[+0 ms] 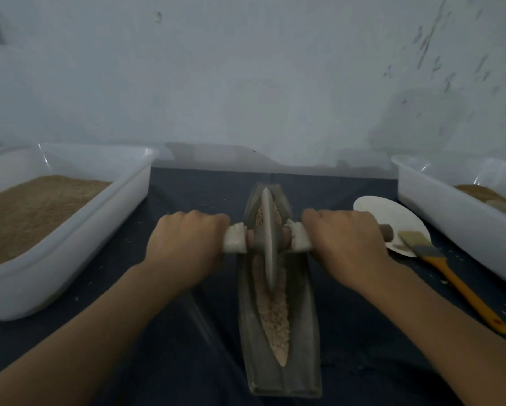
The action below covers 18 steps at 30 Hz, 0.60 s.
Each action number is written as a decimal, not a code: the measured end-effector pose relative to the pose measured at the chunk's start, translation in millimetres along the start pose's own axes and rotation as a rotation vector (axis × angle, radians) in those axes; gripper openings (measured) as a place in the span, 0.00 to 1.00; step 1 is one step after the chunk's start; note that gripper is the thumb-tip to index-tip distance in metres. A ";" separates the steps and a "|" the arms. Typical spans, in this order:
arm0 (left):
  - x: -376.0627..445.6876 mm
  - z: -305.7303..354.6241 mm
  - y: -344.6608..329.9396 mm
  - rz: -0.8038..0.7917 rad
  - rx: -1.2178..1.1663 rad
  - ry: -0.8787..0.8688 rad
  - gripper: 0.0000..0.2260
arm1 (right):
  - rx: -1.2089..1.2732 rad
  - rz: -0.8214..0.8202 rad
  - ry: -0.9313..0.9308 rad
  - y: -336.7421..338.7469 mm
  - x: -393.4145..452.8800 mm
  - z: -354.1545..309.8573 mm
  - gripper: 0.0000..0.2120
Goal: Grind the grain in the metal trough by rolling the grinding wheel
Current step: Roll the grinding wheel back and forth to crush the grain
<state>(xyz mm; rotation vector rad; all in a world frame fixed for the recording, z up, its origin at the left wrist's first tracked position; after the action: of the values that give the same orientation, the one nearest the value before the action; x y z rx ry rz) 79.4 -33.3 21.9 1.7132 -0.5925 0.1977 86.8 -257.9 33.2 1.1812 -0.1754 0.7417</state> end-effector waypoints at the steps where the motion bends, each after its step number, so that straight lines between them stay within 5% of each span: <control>1: 8.4 -1.7 -5.8 0.001 -0.020 0.010 0.14 | -0.010 0.015 -0.007 -6.2 9.9 2.0 0.14; 8: 32.2 -9.3 -23.2 -0.024 -0.061 0.052 0.09 | -0.032 0.066 0.001 -11.3 43.3 5.4 0.16; 12: 13.3 -4.1 -2.8 -0.127 -0.021 0.001 0.08 | 0.072 -0.046 0.035 1.9 12.9 2.3 0.14; 18: -27.6 -3.1 26.0 -0.227 -0.022 -0.072 0.12 | 0.170 0.074 0.090 31.5 -38.7 -0.7 0.22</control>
<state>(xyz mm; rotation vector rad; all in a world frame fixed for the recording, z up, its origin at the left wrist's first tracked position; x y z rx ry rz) 43.7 -25.8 32.9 1.7567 -0.4463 -0.0318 38.3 -268.5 38.2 1.3051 -0.0820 0.8869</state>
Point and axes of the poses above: each hand's wrist, its own x-axis towards the middle knuckle, its own y-axis out of the back of the hand, z = x × y, the point moved 2 cm from there along x, towards the middle knuckle, and after that the axes turned 3 degrees about -y, right-handed, at the moved point
